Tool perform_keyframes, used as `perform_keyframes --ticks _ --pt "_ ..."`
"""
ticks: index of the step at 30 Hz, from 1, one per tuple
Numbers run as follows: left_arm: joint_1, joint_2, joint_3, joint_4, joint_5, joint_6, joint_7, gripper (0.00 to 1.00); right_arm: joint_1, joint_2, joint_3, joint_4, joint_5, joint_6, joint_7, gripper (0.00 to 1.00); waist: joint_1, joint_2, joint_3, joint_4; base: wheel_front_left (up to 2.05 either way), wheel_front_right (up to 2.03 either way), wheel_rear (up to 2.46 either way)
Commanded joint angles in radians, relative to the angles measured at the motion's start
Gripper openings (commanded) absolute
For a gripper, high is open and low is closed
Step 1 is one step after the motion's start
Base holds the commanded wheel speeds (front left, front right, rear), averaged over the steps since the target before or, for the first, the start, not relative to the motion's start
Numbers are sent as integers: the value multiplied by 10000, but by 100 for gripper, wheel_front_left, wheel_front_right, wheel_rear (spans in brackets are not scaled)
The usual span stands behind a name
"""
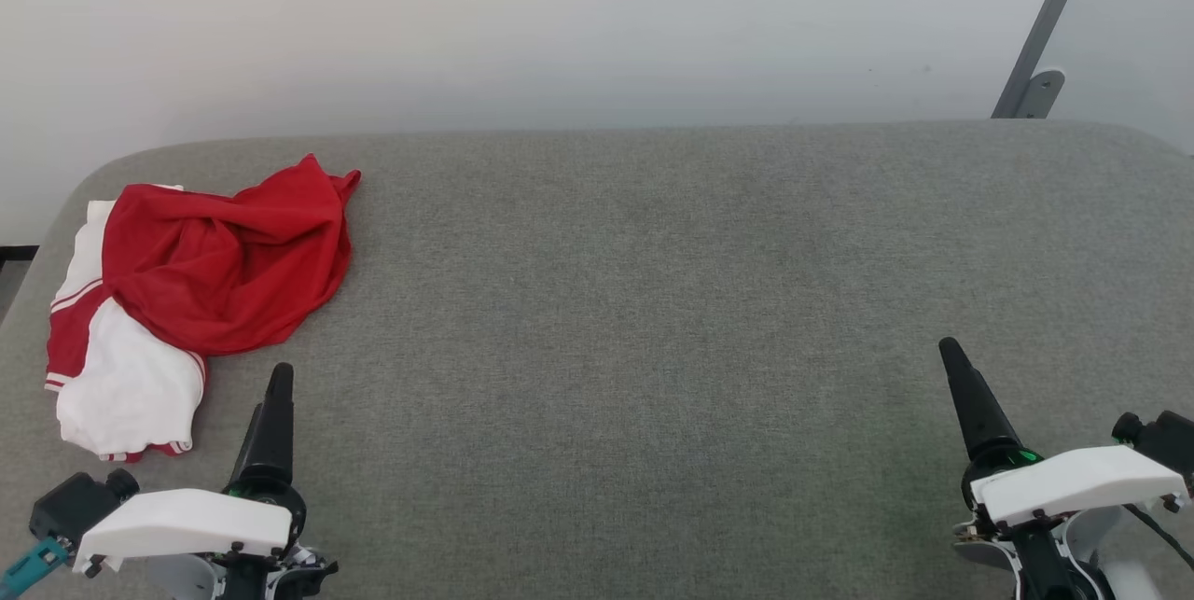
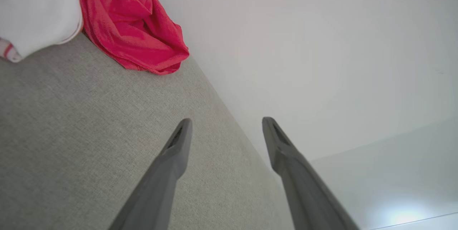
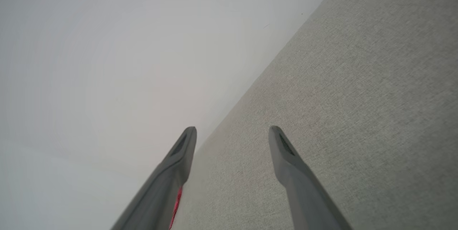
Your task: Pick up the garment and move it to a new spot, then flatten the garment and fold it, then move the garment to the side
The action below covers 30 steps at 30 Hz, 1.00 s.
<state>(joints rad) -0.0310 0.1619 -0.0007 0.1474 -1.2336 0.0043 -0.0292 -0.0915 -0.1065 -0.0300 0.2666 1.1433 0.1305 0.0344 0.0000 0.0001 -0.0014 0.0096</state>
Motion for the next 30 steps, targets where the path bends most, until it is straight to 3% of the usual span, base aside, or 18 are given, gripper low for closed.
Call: perform_keyframes --ticks 1,14,30 --pt "-107 188 -98 -171 558 69 -146 100 -271 -146 91 -104 -527 1 -92 100 0 -1 -5 14 0 0 0" --pt "-100 276 6 -220 2493 -98 -561 100 -425 -218 136 -40 -2217 1 -328 100 0 -1 -21 71 0 0 0" --pt "15 221 291 -197 4407 -623 -1047 100 -514 -284 193 -144 -3824 2 -609 100 0 -1 -65 134 0 0 0"
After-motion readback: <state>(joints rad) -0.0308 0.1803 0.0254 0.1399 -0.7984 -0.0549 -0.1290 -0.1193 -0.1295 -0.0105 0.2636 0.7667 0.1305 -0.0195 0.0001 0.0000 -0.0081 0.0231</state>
